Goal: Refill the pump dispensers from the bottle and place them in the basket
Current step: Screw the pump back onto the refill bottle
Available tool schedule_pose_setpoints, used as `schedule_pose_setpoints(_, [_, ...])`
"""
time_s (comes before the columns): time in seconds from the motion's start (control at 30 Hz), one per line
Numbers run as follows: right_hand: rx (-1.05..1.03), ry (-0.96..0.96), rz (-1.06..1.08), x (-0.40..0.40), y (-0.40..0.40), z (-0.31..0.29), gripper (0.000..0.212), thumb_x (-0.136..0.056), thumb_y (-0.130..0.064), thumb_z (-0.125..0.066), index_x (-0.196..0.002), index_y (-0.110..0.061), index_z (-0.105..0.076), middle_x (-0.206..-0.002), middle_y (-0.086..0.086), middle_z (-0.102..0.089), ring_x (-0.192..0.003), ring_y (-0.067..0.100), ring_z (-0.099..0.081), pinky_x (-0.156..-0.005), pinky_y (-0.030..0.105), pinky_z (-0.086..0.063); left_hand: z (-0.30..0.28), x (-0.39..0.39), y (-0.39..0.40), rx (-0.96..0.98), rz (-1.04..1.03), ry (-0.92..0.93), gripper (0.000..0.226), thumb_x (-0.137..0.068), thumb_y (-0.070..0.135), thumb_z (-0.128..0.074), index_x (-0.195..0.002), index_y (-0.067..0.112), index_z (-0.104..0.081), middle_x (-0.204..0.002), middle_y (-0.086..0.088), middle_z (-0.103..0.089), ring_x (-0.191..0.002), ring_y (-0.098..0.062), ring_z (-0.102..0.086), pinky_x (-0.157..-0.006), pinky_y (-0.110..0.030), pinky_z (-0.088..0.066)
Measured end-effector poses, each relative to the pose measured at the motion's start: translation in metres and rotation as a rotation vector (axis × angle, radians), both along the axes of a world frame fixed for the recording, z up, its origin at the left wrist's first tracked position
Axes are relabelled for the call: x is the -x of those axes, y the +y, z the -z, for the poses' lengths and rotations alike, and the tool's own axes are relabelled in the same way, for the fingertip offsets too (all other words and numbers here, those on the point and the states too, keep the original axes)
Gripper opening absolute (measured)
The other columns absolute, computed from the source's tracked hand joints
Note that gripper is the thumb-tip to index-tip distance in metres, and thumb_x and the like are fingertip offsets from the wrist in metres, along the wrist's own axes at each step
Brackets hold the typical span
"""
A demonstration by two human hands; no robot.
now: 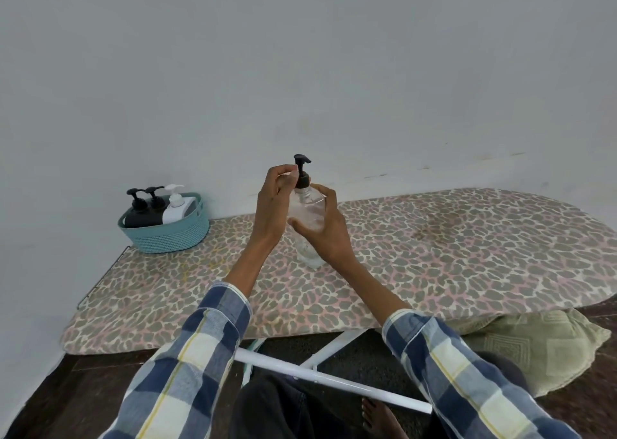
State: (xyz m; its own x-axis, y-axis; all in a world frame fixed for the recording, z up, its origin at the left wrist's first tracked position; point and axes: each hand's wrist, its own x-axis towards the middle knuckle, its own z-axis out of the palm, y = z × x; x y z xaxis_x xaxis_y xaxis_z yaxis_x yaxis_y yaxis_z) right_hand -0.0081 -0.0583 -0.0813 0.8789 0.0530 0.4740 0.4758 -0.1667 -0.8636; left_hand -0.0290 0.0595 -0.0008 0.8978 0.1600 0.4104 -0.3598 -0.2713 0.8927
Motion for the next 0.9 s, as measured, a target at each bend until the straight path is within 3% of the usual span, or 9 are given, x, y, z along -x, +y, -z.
schedule_pose_setpoints(0.1, [0.052, 0.054, 0.012, 0.005, 0.002, 0.023, 0.085, -0.083, -0.044, -0.087, -0.148, -0.025, -0.036, -0.125, -0.004, -0.067, -0.108, 0.014, -0.067, -0.087, 0.033, -0.058, 0.004, -0.004, -0.008, -0.048, -0.072, -0.007, 0.042, -0.098, 0.042, -0.077, -0.123, 0.015, -0.057, -0.115, -0.001, -0.077, -0.110, -0.013, -0.073, -0.099, -0.035, -0.058])
schedule_pose_setpoints(0.17, [0.091, 0.093, 0.025, 0.007, 0.003, 0.041, 0.083, -0.083, -0.045, -0.088, -0.146, -0.022, -0.040, -0.127, -0.001, -0.068, -0.111, 0.016, -0.067, -0.093, 0.037, -0.059, 0.009, -0.005, -0.011, -0.088, -0.106, -0.042, 0.042, -0.097, 0.038, -0.079, -0.121, 0.013, -0.055, -0.113, -0.001, -0.076, -0.107, -0.012, -0.072, -0.098, -0.036, -0.058])
schedule_pose_setpoints(0.27, [0.110, 0.107, 0.026, 0.006, 0.002, 0.046, 0.078, -0.082, -0.043, -0.089, -0.141, -0.017, -0.044, -0.131, 0.001, -0.067, -0.117, 0.017, -0.066, -0.099, 0.037, -0.057, 0.011, -0.005, -0.013, -0.092, -0.109, -0.077, 0.032, -0.102, 0.033, -0.073, -0.122, 0.014, -0.057, -0.114, 0.001, -0.075, -0.109, -0.011, -0.071, -0.100, -0.038, -0.057])
schedule_pose_setpoints(0.43, [0.103, 0.098, 0.019, 0.010, 0.001, 0.044, 0.081, -0.084, -0.041, -0.088, -0.144, -0.019, -0.037, -0.132, 0.001, -0.065, -0.115, 0.013, -0.065, -0.093, 0.029, -0.053, 0.015, -0.004, -0.014, -0.032, -0.069, -0.050, 0.027, -0.107, 0.036, -0.056, -0.119, 0.016, -0.070, -0.114, 0.004, -0.076, -0.115, -0.023, -0.071, -0.108, -0.050, -0.052])
schedule_pose_setpoints(0.53, [0.103, 0.089, 0.006, 0.013, 0.000, 0.042, 0.083, -0.088, -0.044, -0.084, -0.149, -0.019, -0.034, -0.133, -0.005, -0.060, -0.112, 0.004, -0.057, -0.093, 0.021, -0.043, 0.015, -0.002, -0.015, -0.044, -0.084, -0.056, 0.030, -0.105, 0.043, -0.062, -0.122, 0.020, -0.067, -0.115, 0.003, -0.076, -0.115, -0.018, -0.070, -0.107, -0.045, -0.052])
schedule_pose_setpoints(0.63, [0.094, 0.080, 0.007, 0.014, 0.001, 0.044, 0.086, -0.087, -0.050, -0.083, -0.151, -0.023, -0.032, -0.132, -0.007, -0.061, -0.113, 0.005, -0.059, -0.095, 0.025, -0.047, 0.015, -0.001, -0.016, -0.070, -0.114, -0.094, 0.038, -0.099, 0.035, -0.077, -0.125, 0.015, -0.058, -0.113, 0.008, -0.073, -0.106, -0.001, -0.069, -0.097, -0.019, -0.052])
schedule_pose_setpoints(0.67, [0.091, 0.076, 0.007, 0.013, 0.001, 0.044, 0.086, -0.087, -0.051, -0.083, -0.150, -0.025, -0.031, -0.133, -0.004, -0.064, -0.114, 0.008, -0.061, -0.096, 0.028, -0.050, 0.015, -0.003, -0.016, -0.087, -0.126, -0.102, 0.037, -0.098, 0.032, -0.078, -0.124, 0.015, -0.058, -0.112, 0.010, -0.073, -0.105, 0.001, -0.069, -0.096, -0.018, -0.052])
schedule_pose_setpoints(0.8, [0.089, 0.083, 0.005, 0.014, 0.000, 0.042, 0.085, -0.088, -0.049, -0.082, -0.152, -0.024, -0.032, -0.135, -0.005, -0.063, -0.115, 0.005, -0.059, -0.100, 0.028, -0.051, 0.015, -0.006, -0.011, -0.132, -0.094, -0.089, 0.021, -0.105, 0.032, -0.068, -0.119, 0.017, -0.068, -0.113, 0.006, -0.077, -0.113, -0.010, -0.071, -0.105, -0.043, -0.056])
schedule_pose_setpoints(0.9, [0.086, 0.088, 0.000, 0.014, -0.002, 0.043, 0.086, -0.090, -0.045, -0.082, -0.155, -0.019, -0.032, -0.130, -0.016, -0.051, -0.114, -0.001, -0.050, -0.099, 0.018, -0.042, 0.013, -0.003, -0.010, -0.101, -0.035, -0.074, 0.018, -0.110, 0.030, -0.059, -0.123, 0.024, -0.071, -0.117, 0.002, -0.078, -0.118, -0.014, -0.071, -0.108, -0.041, -0.055])
